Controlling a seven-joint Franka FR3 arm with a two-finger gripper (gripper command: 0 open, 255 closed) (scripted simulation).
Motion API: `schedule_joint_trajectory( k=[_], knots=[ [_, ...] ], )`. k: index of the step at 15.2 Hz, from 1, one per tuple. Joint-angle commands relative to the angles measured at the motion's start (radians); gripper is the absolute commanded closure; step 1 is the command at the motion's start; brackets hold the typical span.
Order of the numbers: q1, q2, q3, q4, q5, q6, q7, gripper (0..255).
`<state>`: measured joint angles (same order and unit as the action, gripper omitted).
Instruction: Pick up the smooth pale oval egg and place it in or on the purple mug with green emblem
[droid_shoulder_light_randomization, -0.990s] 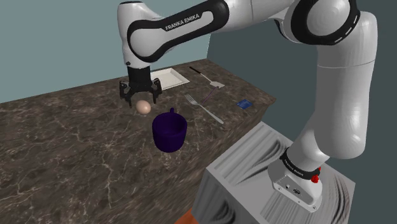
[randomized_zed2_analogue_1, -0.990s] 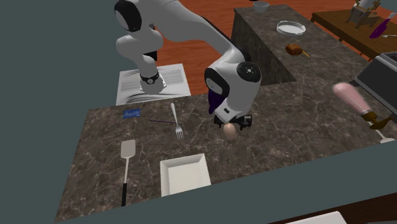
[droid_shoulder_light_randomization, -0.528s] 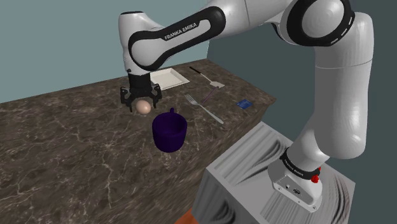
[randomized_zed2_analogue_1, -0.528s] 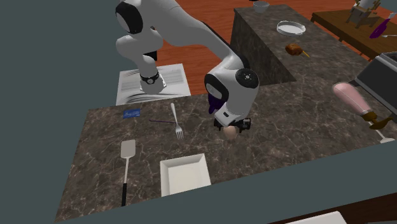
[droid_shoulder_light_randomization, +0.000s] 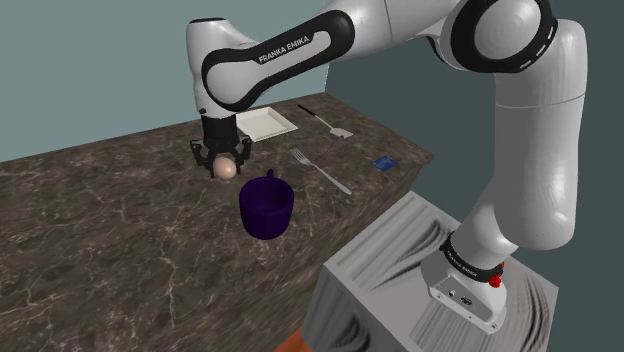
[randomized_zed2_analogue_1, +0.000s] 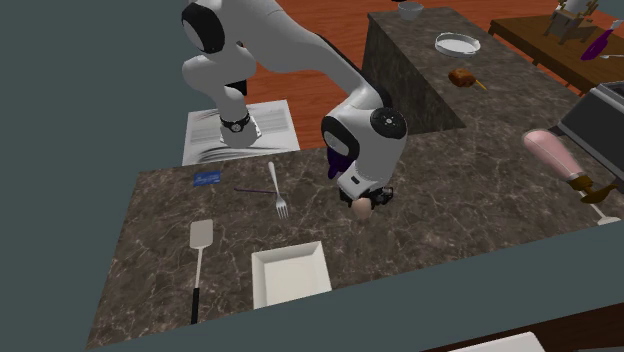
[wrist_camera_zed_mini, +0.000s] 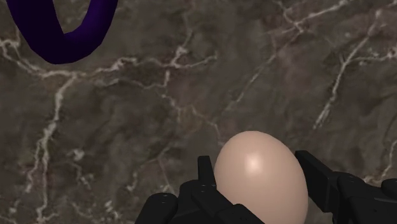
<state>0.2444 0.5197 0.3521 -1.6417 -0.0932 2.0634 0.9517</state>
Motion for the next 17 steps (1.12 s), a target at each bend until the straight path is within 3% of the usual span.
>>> schedule_joint_trajectory(
  k=[1, 6, 17],
  knots=[
    [0.0, 0.0, 0.0, 0.0, 0.0, 0.0, 0.0, 255],
    [0.0, 0.0, 0.0, 0.0, 0.0, 0.0, 0.0, 255],
    [-0.006, -0.058, 0.012, 0.065, 0.02, -0.12, -0.004, 255]
  ],
)
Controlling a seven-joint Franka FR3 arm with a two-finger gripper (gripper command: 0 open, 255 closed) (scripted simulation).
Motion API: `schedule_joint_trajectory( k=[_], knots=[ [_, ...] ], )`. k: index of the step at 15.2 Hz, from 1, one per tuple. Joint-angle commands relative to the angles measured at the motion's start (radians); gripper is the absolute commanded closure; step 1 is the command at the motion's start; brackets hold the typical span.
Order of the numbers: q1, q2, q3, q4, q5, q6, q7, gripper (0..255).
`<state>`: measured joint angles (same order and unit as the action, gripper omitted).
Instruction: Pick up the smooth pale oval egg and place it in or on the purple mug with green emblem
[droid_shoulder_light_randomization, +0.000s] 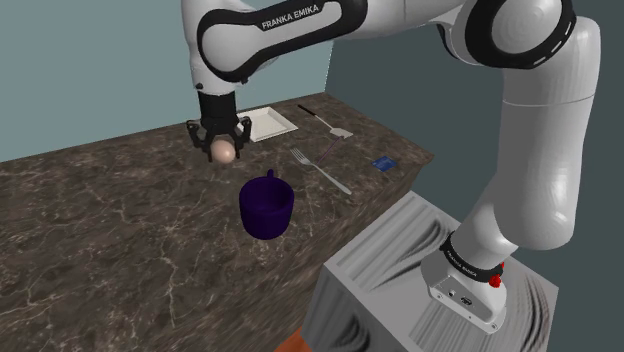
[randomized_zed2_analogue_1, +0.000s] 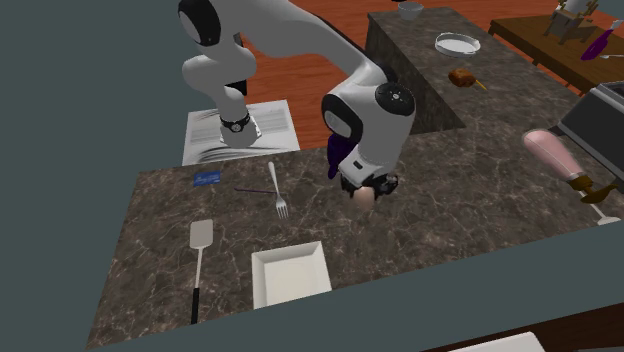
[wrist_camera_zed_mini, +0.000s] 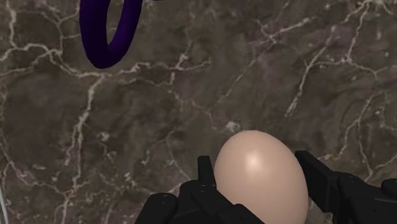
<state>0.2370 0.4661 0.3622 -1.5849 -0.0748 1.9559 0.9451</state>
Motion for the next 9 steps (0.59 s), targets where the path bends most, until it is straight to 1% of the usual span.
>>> schedule_joint_trajectory(
  k=[1, 9],
  knots=[
    [0.001, -0.009, 0.003, 0.016, 0.003, -0.024, 0.002, 255],
    [0.002, -0.035, 0.008, 0.086, 0.012, -0.119, 0.002, 255]
  ],
)
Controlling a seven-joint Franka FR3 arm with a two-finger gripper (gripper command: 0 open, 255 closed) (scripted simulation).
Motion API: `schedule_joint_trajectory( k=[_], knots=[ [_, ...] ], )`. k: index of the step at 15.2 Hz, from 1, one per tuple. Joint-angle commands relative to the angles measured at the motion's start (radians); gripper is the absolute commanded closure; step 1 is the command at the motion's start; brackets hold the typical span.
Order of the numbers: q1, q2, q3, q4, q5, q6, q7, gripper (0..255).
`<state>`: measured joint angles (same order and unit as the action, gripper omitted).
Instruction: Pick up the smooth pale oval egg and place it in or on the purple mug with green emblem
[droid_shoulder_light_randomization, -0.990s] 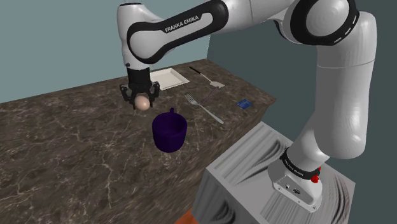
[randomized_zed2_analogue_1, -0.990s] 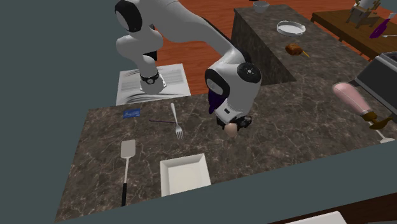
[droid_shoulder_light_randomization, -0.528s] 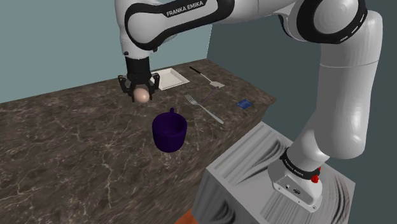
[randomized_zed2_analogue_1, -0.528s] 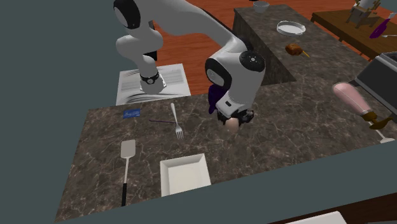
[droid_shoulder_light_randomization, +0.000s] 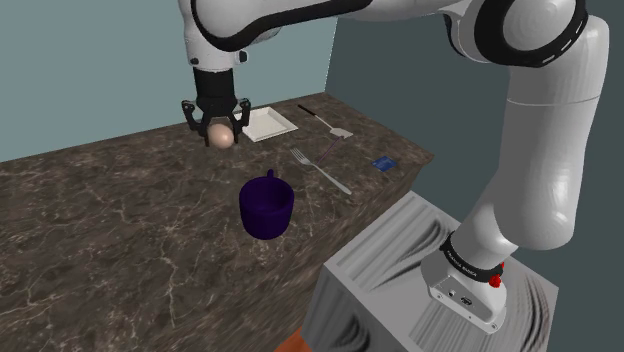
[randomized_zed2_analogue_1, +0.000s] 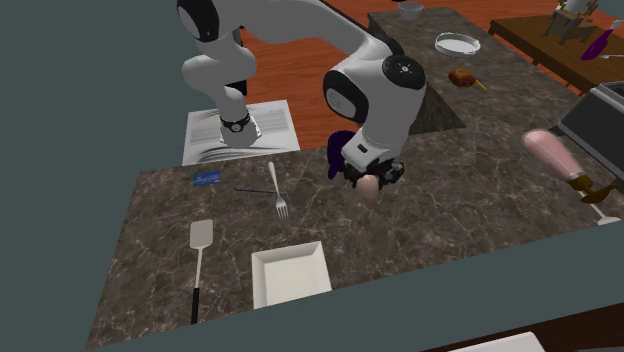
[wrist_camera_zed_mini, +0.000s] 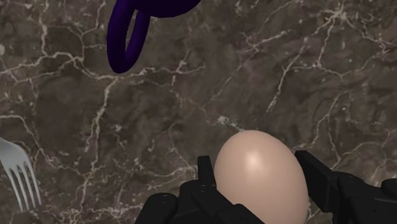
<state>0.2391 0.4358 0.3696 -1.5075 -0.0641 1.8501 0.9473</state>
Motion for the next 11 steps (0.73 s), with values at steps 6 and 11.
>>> schedule_joint_trajectory(
  k=[6, 11],
  knots=[
    [0.002, -0.015, 0.004, 0.075, 0.006, -0.089, 0.001, 255],
    [0.006, -0.017, 0.006, 0.139, 0.007, -0.155, 0.003, 255]
  ],
)
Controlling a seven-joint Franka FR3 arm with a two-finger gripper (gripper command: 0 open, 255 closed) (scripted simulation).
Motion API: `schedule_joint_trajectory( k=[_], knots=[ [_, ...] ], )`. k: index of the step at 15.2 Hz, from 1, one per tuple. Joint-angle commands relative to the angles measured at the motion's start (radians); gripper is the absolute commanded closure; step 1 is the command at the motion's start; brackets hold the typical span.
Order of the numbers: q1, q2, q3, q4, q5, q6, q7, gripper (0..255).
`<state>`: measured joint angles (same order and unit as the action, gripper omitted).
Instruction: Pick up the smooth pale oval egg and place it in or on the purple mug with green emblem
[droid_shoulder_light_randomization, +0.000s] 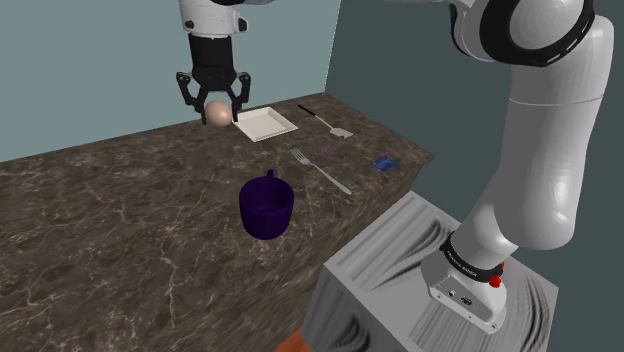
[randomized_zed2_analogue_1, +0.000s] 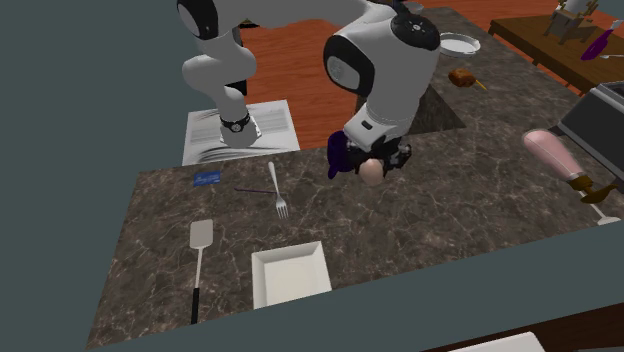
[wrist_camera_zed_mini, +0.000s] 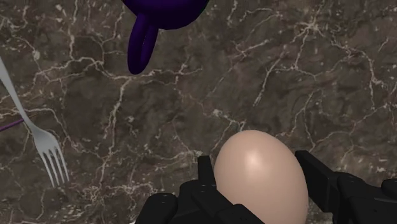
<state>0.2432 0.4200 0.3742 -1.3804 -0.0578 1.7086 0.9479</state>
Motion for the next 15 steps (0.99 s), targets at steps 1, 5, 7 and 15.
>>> schedule_joint_trajectory(
  k=[1, 5, 7, 15],
  knots=[
    [0.003, -0.001, 0.001, 0.027, 0.0, -0.027, 0.003, 255],
    [-0.015, -0.135, 0.019, -0.158, 0.043, 0.03, 0.011, 255],
    [-0.023, -0.217, 0.029, -0.268, 0.073, 0.063, 0.013, 255],
    [-0.009, -0.535, 0.06, -0.632, 0.208, 0.138, 0.017, 255]
  ],
)
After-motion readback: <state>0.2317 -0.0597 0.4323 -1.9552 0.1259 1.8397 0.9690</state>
